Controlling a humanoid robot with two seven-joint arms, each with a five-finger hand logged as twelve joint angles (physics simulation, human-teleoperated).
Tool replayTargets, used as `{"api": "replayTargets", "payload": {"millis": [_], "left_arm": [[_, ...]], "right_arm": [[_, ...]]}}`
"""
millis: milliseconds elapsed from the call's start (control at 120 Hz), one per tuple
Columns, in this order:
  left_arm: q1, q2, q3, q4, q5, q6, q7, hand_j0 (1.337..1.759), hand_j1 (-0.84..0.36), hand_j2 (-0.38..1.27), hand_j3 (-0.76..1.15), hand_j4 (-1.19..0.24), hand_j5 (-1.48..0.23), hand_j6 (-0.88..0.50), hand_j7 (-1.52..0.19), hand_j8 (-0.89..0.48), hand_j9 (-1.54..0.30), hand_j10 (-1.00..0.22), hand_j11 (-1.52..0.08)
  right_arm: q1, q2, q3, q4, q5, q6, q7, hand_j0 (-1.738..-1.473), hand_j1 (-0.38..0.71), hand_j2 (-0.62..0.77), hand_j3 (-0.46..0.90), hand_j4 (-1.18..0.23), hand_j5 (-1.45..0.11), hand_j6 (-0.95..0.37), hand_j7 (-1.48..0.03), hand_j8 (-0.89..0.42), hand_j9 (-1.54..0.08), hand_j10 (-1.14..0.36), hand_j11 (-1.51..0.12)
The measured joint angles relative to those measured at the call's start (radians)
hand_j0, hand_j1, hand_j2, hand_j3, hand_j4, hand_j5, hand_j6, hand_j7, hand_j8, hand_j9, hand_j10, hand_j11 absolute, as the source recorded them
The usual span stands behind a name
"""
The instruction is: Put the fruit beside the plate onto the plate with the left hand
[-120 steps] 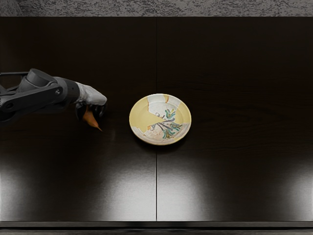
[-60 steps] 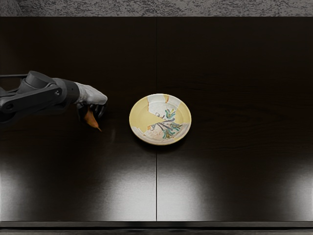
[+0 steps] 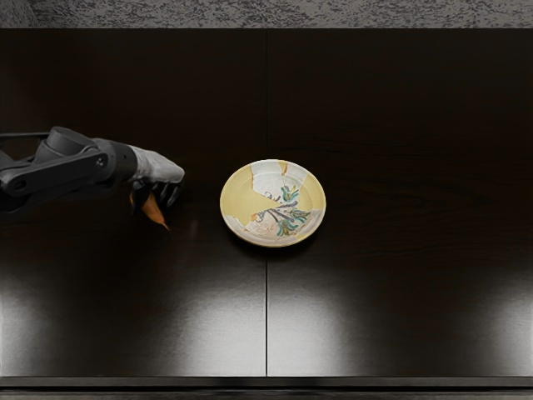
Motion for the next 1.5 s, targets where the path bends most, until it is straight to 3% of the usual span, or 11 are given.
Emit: {"api": "replayTargets", "payload": {"millis": [267, 442, 933, 1117, 1500], "left_arm": [[0.006, -0.010, 0.000, 0.011, -0.001, 0.009, -0.001, 1.653, -0.21, 0.36, 0.00, -0.70, -0.88, -0.72, -0.90, -0.66, -0.90, -0.77, -0.92], [-0.007, -0.012, -0.001, 0.010, -0.037, 0.016, -0.001, 1.655, -0.27, 0.43, 0.00, -0.69, -0.90, -0.67, -0.90, -0.61, -0.90, -0.70, -0.92], [-0.183, -0.040, -0.004, -0.005, -0.246, 0.003, -0.004, 1.658, -0.40, 0.49, 0.00, -0.68, -0.92, -0.58, -0.92, -0.48, -0.91, -0.56, -0.91], [-0.236, -0.066, -0.002, -0.016, -0.334, -0.021, -0.004, 1.658, -0.43, 0.50, 0.00, -0.69, -0.96, -0.56, -0.95, -0.45, -0.93, -0.59, -0.93], [-0.270, -0.163, -0.002, -0.018, -0.414, -0.026, -0.001, 1.658, -0.42, 0.52, 0.00, -0.71, -0.96, -0.63, -0.96, -0.47, -0.95, -0.66, -0.95]], "right_arm": [[0.000, 0.000, 0.000, 0.000, 0.000, 0.000, 0.000, -1.658, -0.32, 0.00, 0.00, -0.02, -0.03, -0.02, -0.03, -0.02, -0.03, -0.02, -0.03], [0.000, 0.000, 0.000, 0.000, 0.000, 0.000, 0.000, -1.658, -0.32, 0.00, 0.00, -0.02, -0.03, -0.02, -0.03, -0.02, -0.03, -0.02, -0.03], [0.000, 0.000, 0.000, 0.000, 0.000, 0.000, 0.000, -1.658, -0.32, 0.00, 0.00, -0.02, -0.03, -0.02, -0.03, -0.02, -0.03, -0.02, -0.03], [0.000, 0.000, 0.000, 0.000, 0.000, 0.000, 0.000, -1.658, -0.32, 0.00, 0.00, -0.02, -0.03, -0.02, -0.03, -0.02, -0.03, -0.02, -0.03], [0.000, 0.000, 0.000, 0.000, 0.000, 0.000, 0.000, -1.658, -0.32, 0.00, 0.00, -0.02, -0.03, -0.02, -0.03, -0.02, -0.03, -0.02, -0.03]]}}
